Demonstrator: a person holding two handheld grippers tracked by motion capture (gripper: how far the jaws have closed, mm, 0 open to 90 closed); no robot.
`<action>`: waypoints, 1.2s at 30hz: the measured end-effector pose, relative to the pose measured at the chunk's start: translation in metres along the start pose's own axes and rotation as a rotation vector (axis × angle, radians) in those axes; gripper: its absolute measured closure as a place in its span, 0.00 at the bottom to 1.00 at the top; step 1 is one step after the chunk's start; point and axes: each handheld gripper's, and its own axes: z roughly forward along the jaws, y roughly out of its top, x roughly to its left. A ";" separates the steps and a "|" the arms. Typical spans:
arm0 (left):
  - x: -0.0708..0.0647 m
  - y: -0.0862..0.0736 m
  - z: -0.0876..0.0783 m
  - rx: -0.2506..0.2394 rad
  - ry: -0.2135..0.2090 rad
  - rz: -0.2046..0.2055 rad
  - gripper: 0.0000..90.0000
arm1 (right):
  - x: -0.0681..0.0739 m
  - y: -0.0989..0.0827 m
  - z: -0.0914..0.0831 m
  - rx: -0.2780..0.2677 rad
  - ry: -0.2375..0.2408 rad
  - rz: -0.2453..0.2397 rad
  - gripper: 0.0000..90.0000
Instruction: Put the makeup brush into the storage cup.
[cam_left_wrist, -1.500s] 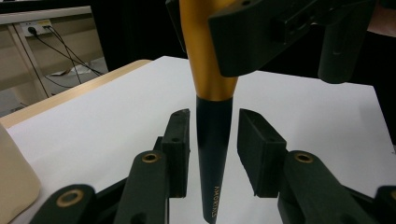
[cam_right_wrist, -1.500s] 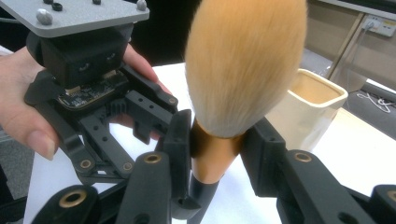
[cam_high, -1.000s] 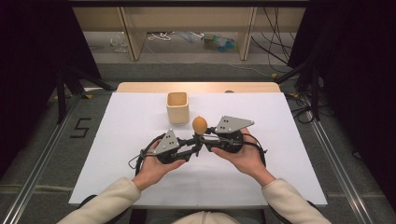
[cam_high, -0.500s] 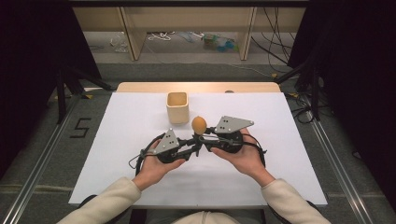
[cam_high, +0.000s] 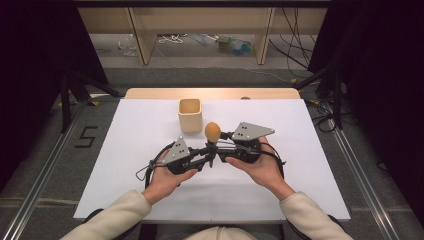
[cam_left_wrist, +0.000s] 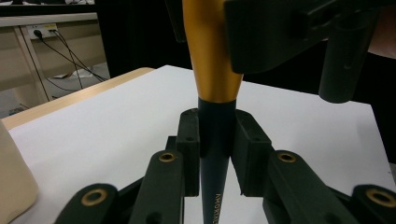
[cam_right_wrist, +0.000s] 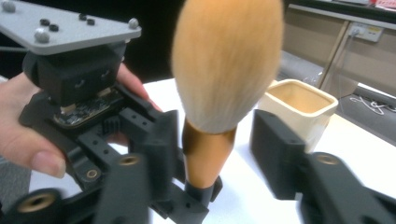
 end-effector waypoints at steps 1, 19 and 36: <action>0.001 0.000 -0.001 0.002 0.001 0.004 0.82 | 0.000 0.000 0.000 -0.003 -0.005 0.007 0.46; 0.005 0.005 -0.009 -0.011 0.036 -0.004 0.83 | -0.005 -0.009 -0.024 -0.058 0.000 0.026 0.26; 0.014 0.010 -0.019 -0.024 0.065 0.004 0.83 | -0.012 -0.031 -0.061 -0.082 -0.099 0.065 0.18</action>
